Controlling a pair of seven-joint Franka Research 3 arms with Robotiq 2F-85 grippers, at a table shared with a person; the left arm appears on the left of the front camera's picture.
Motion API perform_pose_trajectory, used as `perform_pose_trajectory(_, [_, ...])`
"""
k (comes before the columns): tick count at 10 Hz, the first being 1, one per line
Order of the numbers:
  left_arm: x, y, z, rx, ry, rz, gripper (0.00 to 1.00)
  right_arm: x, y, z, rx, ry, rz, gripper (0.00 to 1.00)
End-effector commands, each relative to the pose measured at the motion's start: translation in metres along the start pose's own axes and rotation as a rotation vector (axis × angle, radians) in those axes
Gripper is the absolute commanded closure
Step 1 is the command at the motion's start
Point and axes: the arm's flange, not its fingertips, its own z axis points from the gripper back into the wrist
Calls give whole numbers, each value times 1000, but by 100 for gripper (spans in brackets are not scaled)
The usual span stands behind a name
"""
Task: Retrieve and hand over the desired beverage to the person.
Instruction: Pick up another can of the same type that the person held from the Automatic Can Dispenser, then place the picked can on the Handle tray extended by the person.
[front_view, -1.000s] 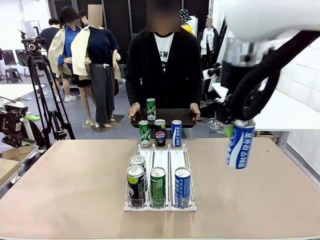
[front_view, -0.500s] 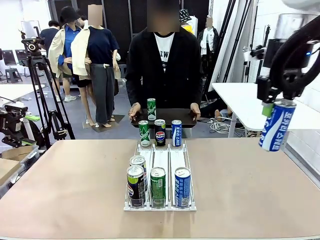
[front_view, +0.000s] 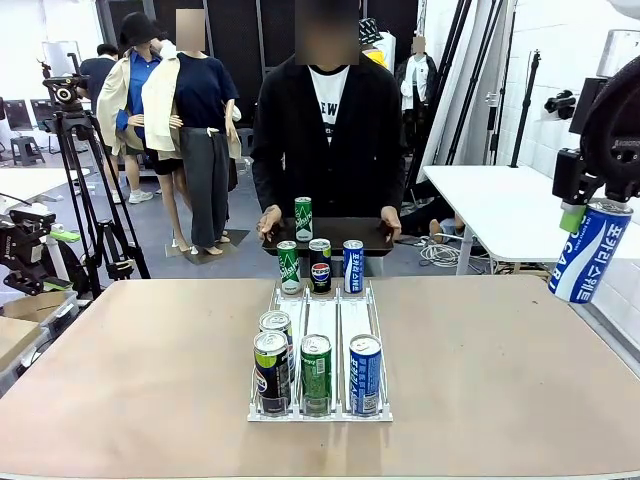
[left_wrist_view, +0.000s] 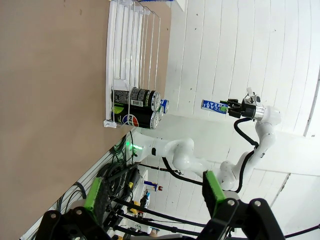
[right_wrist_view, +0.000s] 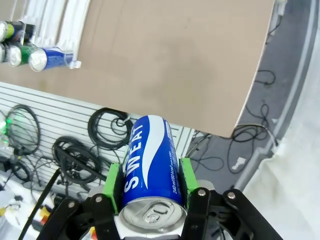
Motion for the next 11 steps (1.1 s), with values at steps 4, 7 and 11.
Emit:
perform_pose_trajectory(4, [-2, -1, -1, 4, -9, -1, 0, 0, 4, 5, -2, -10, 11, 100])
perform_pose_trajectory(7, [-2, -1, -1, 4, -9, -1, 0, 0, 4, 5, -2, -10, 11, 100])
perform_pose_trajectory(11, [-2, -1, -1, 4, -9, -1, 0, 0, 4, 5, -2, -10, 11, 100])
